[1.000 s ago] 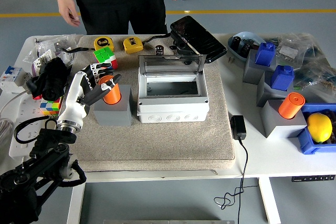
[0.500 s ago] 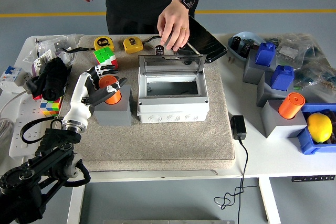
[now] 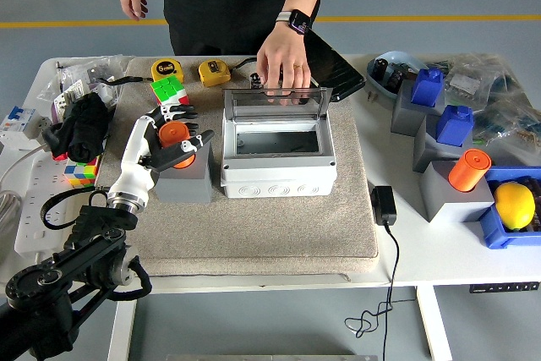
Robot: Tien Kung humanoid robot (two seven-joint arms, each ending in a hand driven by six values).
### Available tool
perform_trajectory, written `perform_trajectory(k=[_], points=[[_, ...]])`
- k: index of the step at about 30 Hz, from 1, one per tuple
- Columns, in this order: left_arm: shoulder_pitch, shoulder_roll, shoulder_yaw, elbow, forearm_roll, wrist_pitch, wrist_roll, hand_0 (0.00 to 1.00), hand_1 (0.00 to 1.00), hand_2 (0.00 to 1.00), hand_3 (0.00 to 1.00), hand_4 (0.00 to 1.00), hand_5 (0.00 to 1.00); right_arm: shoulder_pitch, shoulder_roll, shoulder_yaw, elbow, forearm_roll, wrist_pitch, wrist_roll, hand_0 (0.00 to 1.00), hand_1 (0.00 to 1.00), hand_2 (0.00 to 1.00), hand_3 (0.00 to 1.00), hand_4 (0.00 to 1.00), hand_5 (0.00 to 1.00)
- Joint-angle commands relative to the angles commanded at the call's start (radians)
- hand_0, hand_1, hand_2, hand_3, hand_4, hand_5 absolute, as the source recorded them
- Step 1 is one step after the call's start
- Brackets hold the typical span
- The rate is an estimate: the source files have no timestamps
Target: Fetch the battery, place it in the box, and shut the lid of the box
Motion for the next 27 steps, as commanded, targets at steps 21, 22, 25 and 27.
perform_trajectory(k=[21,22,25,27], points=[[-0.047,-0.016,0.069,0.066,-0.044,0.010,-0.006,0.091,0.133,0.158,0.223,0.899,0.002,-0.008,0.002,0.010,0.001,0.005,-0.010,0.017,0.590,0.582,0.558,0.539,0.914,0.485],[-0.049,-0.017,0.073,0.069,-0.047,0.010,-0.006,0.091,0.133,0.158,0.223,0.899,0.002,-0.009,0.002,0.011,0.001,0.002,-0.011,0.018,0.590,0.582,0.558,0.539,0.914,0.485],[-0.050,-0.018,0.079,0.069,-0.049,0.009,-0.004,0.091,0.133,0.158,0.223,0.899,0.002,-0.013,0.003,0.019,0.002,-0.003,-0.014,0.021,0.590,0.582,0.558,0.539,0.914,0.485],[-0.049,-0.019,0.079,0.066,-0.047,0.007,-0.002,0.081,0.108,0.128,0.152,0.930,0.027,-0.015,0.004,0.020,0.001,-0.001,-0.013,0.022,0.589,0.579,0.560,0.539,0.913,0.484]])
